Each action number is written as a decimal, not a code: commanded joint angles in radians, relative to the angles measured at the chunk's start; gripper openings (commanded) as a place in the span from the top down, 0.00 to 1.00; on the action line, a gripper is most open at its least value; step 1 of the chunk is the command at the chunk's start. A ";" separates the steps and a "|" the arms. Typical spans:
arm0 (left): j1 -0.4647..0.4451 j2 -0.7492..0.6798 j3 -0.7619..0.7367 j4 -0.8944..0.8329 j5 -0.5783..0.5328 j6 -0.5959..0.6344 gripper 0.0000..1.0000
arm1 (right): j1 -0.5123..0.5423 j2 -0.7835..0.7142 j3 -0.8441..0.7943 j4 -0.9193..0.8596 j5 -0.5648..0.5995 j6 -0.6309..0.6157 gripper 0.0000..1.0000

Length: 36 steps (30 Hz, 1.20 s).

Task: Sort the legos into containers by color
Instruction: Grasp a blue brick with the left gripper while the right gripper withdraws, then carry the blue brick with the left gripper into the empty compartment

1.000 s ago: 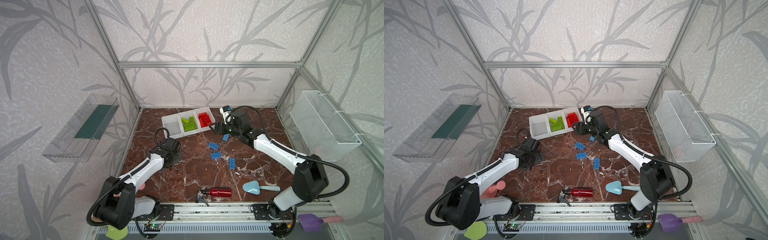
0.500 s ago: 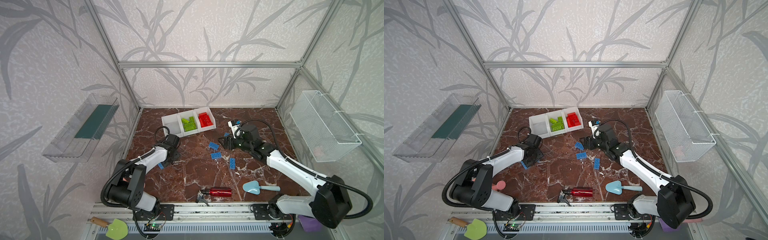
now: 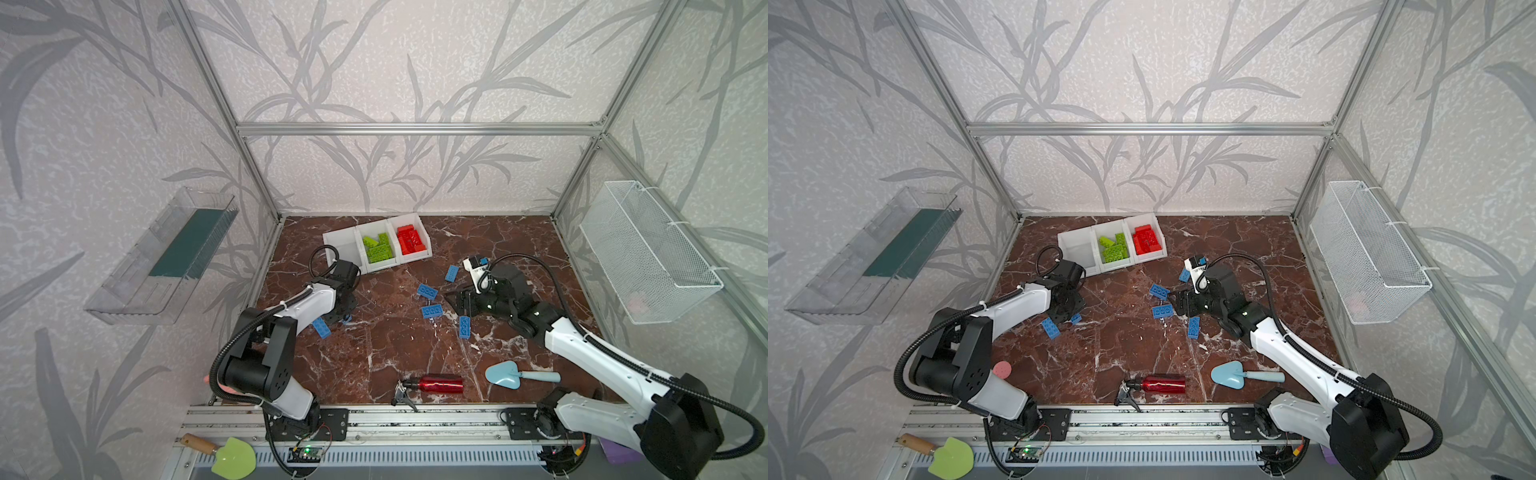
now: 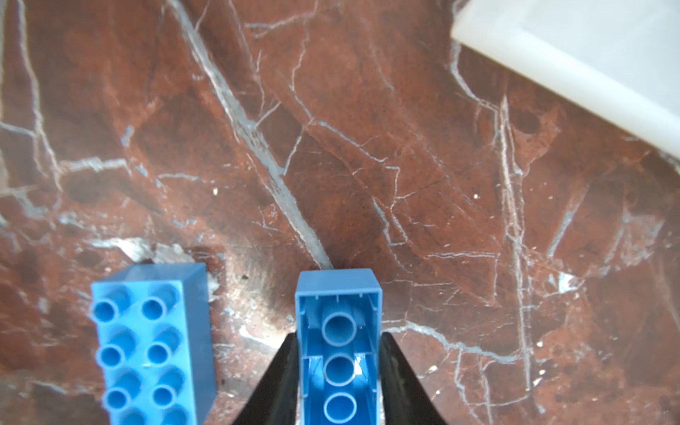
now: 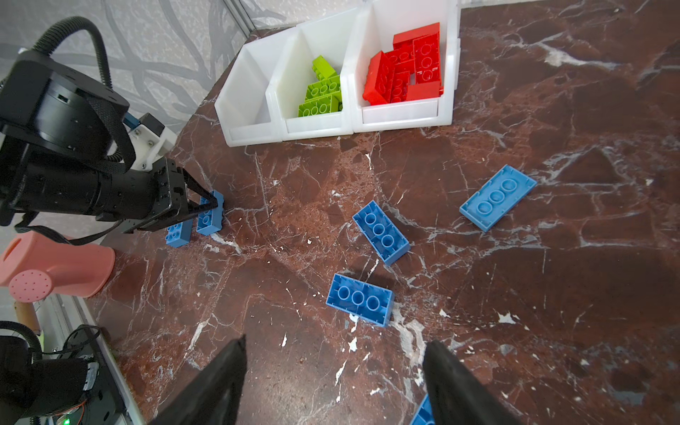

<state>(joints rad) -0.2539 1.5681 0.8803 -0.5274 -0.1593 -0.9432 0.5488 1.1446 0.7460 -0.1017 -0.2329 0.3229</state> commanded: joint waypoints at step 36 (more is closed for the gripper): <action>0.120 0.455 0.938 -0.320 -0.019 0.333 0.63 | -0.002 -0.126 -0.084 -0.088 0.076 -0.004 0.23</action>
<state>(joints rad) -0.1406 1.9961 1.7599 -0.7898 -0.1810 -0.6399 0.5488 1.0367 0.6651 -0.1520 -0.1833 0.3241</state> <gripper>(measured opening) 0.361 0.766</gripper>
